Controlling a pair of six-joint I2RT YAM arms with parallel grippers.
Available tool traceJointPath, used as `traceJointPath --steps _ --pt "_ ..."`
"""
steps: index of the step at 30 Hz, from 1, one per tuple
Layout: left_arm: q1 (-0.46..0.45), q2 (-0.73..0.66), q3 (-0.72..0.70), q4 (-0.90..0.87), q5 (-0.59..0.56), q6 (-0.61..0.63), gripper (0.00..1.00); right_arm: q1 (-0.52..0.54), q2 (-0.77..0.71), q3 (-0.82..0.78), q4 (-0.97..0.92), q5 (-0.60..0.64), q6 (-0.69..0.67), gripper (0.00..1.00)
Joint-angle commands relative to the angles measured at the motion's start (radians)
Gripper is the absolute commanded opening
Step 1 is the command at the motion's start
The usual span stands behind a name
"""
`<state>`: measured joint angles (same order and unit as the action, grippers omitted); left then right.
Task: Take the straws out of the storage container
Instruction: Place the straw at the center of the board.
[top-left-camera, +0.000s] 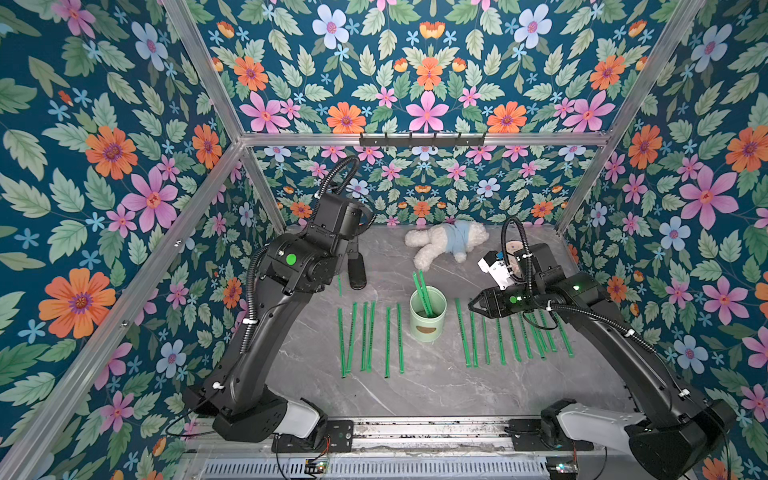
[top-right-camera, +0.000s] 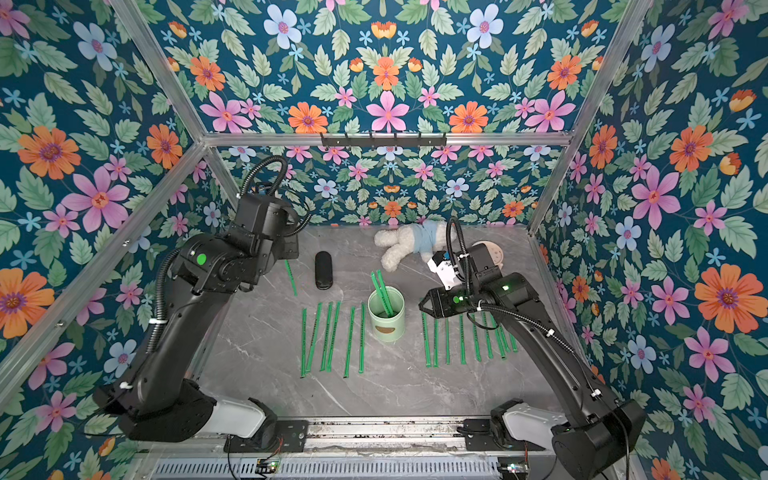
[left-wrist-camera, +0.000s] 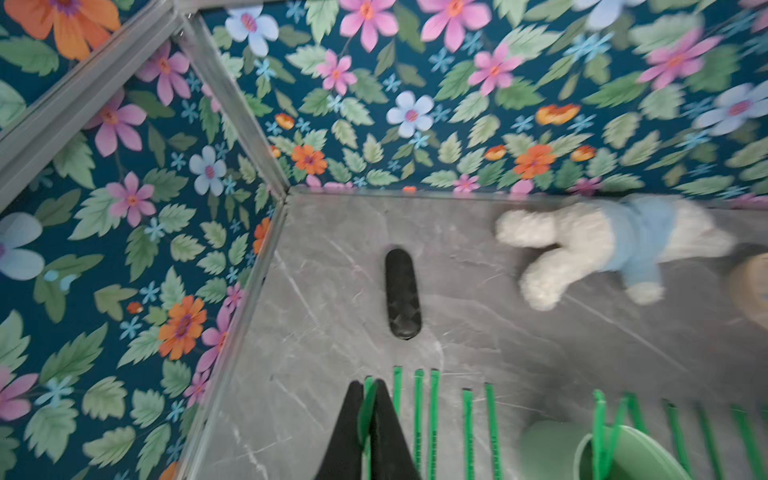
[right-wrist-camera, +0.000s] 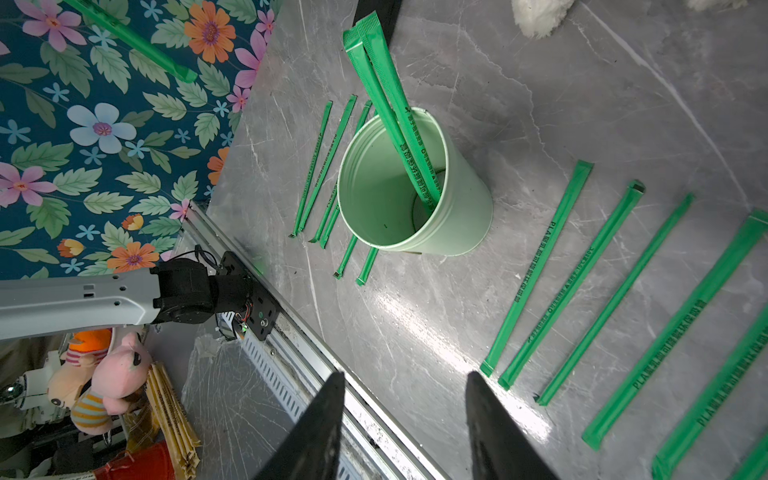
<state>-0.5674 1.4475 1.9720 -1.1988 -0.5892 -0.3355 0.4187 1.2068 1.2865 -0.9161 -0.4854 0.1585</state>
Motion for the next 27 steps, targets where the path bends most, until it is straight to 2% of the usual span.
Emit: traceJointPath --steps 1,6,13,18,27 --pt "0.045 0.026 -0.035 -0.056 -0.042 0.010 0.08 -0.001 -0.003 0.001 0.013 0.002 -0.004 0.49" --pt "0.082 0.128 -0.039 -0.152 -0.096 -0.009 0.08 0.000 0.002 -0.003 0.015 0.001 -0.004 0.49" --pt "0.159 0.265 -0.109 -0.214 -0.031 -0.048 0.07 0.000 0.000 -0.009 0.014 0.000 -0.004 0.49" --pt "0.205 0.304 -0.238 -0.133 0.029 -0.048 0.07 0.000 -0.004 -0.016 0.016 0.005 -0.004 0.49" --pt "0.237 0.342 -0.442 0.064 0.133 -0.054 0.06 0.000 -0.002 -0.027 0.021 0.007 -0.004 0.49"
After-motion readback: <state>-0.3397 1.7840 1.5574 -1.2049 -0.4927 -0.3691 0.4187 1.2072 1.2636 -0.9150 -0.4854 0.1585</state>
